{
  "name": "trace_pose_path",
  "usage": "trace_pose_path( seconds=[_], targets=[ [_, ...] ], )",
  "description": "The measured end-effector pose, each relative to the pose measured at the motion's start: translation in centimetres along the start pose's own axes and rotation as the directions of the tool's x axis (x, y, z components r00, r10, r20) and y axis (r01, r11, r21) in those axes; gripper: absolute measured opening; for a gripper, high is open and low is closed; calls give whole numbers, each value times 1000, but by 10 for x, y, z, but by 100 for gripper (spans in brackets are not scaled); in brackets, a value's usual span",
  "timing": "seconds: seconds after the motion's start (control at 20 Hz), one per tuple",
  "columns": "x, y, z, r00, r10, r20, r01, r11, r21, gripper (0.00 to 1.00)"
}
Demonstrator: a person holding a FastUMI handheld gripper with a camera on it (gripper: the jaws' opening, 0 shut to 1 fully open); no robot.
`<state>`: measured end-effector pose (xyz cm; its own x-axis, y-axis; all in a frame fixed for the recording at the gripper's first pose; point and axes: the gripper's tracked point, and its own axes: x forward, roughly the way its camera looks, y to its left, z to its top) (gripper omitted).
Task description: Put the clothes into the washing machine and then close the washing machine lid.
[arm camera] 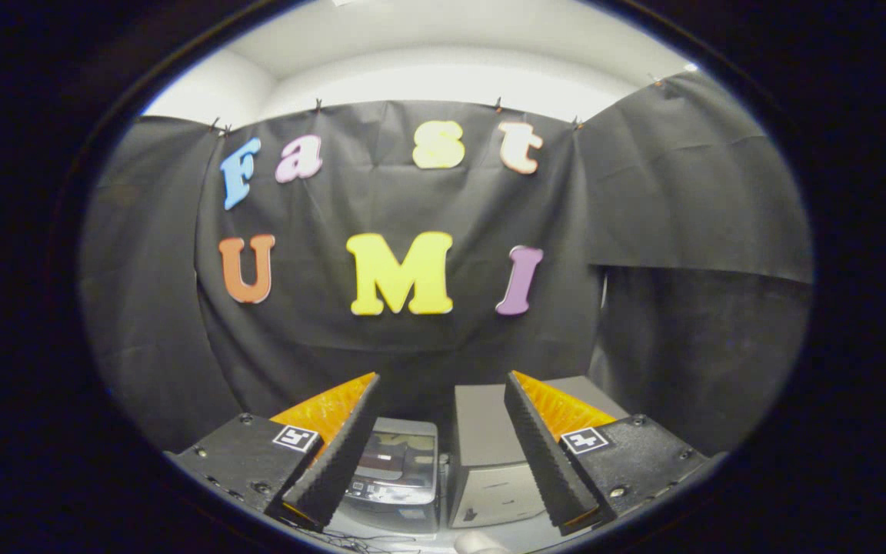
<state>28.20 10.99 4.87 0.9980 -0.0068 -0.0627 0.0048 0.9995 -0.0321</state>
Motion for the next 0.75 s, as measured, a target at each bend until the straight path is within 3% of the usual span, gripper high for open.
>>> trace_pose_path(
  seconds=[0.2,0.4,0.75],
  targets=[
    [-76,-45,13,997,-58,56,57,998,7,100],
    [-131,-78,17,994,-68,80,65,997,40,100],
    [-182,-104,-16,993,-79,84,76,996,36,100]
  ],
)
